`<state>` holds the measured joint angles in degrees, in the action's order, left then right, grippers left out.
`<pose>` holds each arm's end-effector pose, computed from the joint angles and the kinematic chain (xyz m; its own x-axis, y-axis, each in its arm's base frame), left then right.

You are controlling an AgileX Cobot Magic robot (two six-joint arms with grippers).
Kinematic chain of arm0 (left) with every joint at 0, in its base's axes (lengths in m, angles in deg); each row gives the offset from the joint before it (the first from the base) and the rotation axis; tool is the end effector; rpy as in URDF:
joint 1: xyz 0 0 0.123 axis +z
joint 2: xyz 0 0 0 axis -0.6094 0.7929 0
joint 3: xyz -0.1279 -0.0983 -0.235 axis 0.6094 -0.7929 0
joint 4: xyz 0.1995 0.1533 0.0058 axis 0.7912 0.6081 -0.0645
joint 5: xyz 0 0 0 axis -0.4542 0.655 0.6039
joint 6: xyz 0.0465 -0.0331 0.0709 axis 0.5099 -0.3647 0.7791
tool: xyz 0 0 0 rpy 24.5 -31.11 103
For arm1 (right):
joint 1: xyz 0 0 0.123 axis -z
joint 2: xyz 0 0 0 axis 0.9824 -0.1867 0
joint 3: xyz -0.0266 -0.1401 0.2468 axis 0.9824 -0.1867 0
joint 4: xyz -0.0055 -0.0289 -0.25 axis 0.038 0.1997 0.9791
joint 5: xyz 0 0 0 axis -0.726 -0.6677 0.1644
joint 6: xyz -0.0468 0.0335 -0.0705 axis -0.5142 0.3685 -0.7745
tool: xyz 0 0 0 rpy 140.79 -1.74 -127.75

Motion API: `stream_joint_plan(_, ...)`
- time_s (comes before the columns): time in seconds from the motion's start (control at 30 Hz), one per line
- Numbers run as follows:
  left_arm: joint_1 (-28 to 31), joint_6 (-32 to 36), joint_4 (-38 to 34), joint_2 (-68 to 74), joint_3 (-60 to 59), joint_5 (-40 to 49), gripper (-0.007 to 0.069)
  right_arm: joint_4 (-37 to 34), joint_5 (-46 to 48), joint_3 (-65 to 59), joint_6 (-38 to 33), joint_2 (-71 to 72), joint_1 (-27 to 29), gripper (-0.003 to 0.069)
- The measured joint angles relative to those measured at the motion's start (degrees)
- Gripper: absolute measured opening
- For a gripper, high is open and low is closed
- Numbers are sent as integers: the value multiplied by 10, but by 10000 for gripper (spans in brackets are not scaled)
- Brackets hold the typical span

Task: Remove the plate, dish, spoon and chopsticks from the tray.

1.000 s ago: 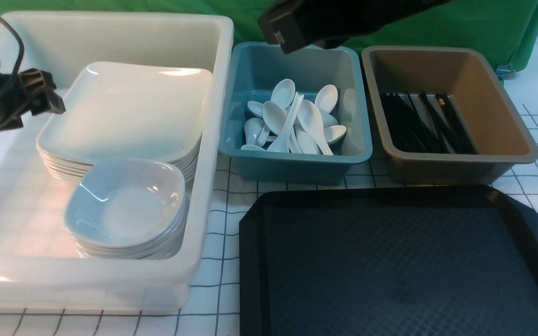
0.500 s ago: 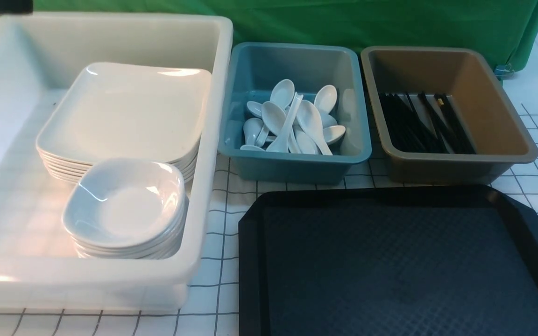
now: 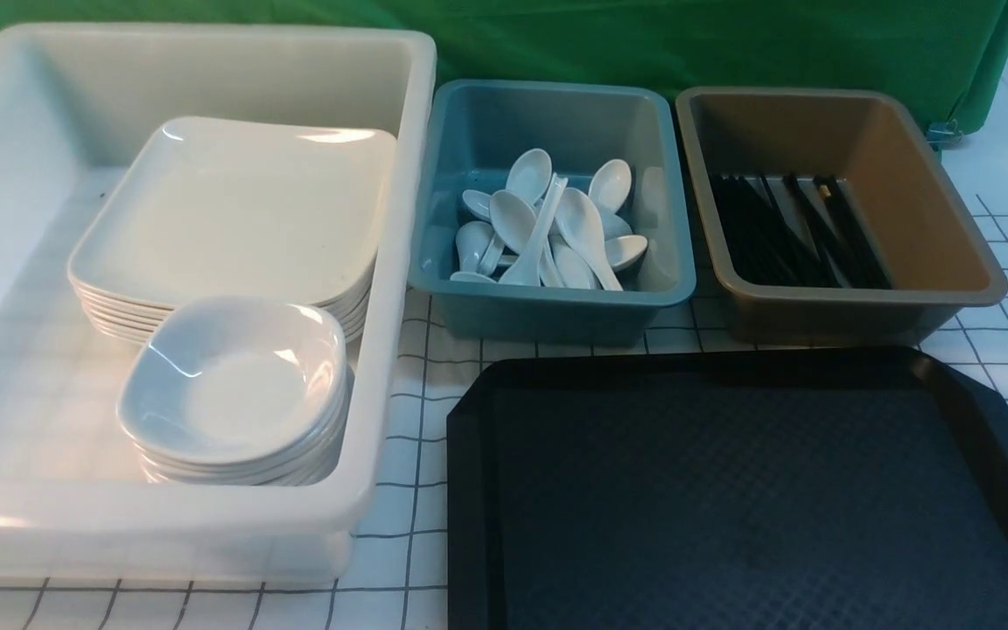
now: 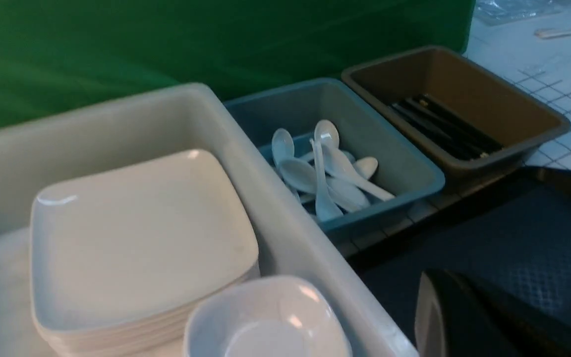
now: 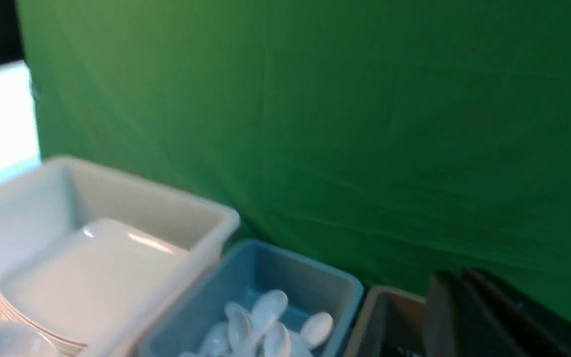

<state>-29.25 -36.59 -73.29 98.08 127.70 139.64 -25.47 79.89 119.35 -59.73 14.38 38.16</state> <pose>0.0829 -0.0335 0.4110 -0.3443 0.1467 -0.9273 0.4037 0.9149 -0.0052 0.0834 0.0400 0.4793 0.0546 -0.0878 -0.9946 -0.4247 0.8995 -0.1027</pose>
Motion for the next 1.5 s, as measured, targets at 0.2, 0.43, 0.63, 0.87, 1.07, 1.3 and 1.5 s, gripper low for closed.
stream_joint_plan(0.2, 0, -2, -17, -94, -159, -47, -3, 2, -141, -218, 41, 191, 0, -1)
stream_joint_plan(0.43, 0, -4, -39, -116, -211, -90, -1, 2, -233, -320, 60, 292, 0, 18)
stream_joint_plan(0.63, 0, -4, -46, -116, -212, -103, 0, 2, -246, -325, 60, 310, 0, 75)
stream_joint_plan(0.87, 0, -4, -46, -116, -212, -103, 0, 2, -247, -325, 60, 310, 0, 101)
stream_joint_plan(1.07, 0, -3, -46, -116, -212, -103, 0, 2, -247, -325, 60, 310, 0, 104)
stream_joint_plan(1.3, -1, -3, -44, -116, -212, -103, 1, 2, -247, -325, 60, 310, 0, 113)
stream_joint_plan(1.5, -25, -34, 11, -137, -219, -152, 1, 2, -248, -325, 60, 310, 0, 124)
